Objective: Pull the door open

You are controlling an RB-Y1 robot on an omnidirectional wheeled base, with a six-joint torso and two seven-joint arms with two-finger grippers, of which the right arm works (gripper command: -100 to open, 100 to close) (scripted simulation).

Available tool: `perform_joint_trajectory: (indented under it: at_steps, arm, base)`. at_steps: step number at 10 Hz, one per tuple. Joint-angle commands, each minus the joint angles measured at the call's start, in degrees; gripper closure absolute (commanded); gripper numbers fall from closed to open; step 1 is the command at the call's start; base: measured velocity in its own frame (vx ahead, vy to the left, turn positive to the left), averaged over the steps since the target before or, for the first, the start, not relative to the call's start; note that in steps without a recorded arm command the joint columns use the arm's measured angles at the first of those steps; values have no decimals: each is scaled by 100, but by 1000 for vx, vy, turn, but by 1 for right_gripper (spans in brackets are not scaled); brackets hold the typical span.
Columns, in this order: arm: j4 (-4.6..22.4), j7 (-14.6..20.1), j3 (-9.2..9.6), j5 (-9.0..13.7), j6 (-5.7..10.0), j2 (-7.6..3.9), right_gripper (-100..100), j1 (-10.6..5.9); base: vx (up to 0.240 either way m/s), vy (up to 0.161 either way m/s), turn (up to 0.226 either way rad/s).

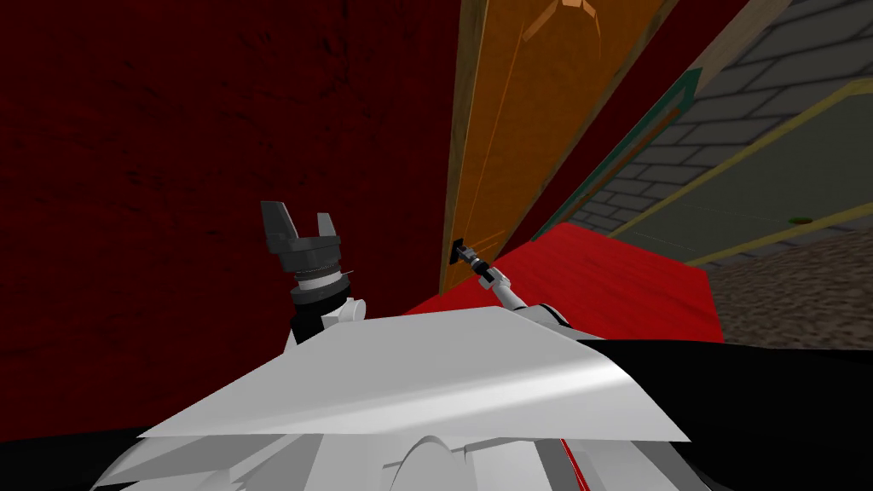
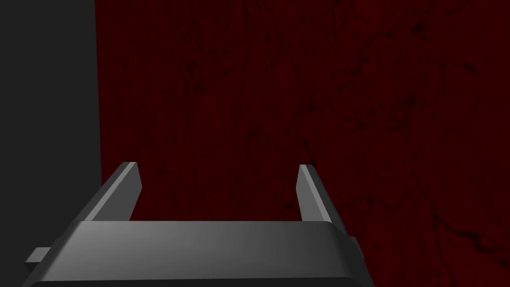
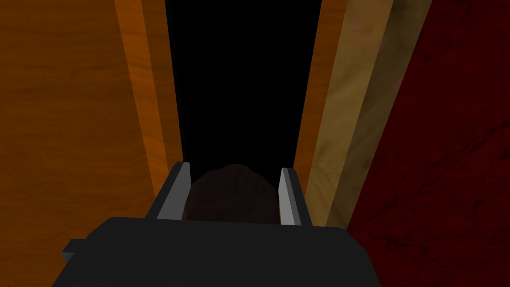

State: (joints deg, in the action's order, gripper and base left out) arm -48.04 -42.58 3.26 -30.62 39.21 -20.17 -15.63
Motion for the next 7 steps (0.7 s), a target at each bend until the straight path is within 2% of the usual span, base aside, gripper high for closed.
perform_joint_trajectory:
  at_steps: [1,7]
  arm:
    - [2,180,3,91,-14,7,100,-5]
    - [11,887,16,449,-70,33,100,-26]
  base:
    - [-27,-51,106]
    - [-50,-75,100]
